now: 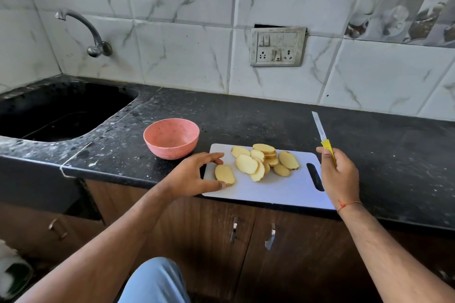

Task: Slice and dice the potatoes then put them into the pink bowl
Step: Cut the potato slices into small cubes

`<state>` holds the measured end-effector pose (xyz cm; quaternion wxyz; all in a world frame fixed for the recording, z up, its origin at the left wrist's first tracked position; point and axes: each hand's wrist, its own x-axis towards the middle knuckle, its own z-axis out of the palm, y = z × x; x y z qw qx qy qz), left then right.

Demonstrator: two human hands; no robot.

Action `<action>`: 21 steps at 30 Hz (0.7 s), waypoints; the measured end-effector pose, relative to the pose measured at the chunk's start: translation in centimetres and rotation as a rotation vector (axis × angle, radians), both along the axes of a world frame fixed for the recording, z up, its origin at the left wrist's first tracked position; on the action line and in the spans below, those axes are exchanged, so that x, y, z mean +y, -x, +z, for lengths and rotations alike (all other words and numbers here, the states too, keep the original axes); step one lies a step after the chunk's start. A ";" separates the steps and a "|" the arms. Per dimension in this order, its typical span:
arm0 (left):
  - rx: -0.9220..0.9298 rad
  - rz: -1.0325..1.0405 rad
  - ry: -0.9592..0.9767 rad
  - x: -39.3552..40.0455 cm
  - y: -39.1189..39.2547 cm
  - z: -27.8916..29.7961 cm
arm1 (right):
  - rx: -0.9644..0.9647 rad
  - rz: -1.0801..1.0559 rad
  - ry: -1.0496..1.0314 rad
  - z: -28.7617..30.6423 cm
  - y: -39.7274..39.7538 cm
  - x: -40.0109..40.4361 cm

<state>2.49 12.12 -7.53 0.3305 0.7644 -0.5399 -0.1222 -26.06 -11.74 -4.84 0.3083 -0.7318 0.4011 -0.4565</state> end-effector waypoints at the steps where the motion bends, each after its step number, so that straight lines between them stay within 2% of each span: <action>1: 0.003 0.013 0.007 0.0 0.0 0.0 | 0.008 0.024 0.008 0.2 -0.1 0.5; 4: 0.005 0.032 0.016 -0.2 -0.1 0.0 | 0.087 0.137 0.046 1.6 -1.1 2.9; 9: 0.019 0.061 0.054 -0.2 0.0 -0.2 | 0.331 0.299 0.172 2.5 -3.7 8.5; 13: 0.046 0.077 0.071 -0.1 0.0 -0.5 | 0.561 0.284 0.256 2.0 -4.9 11.5; 21: 0.068 0.087 0.108 -0.2 -0.1 -0.8 | 0.714 0.278 0.352 1.2 -5.6 14.0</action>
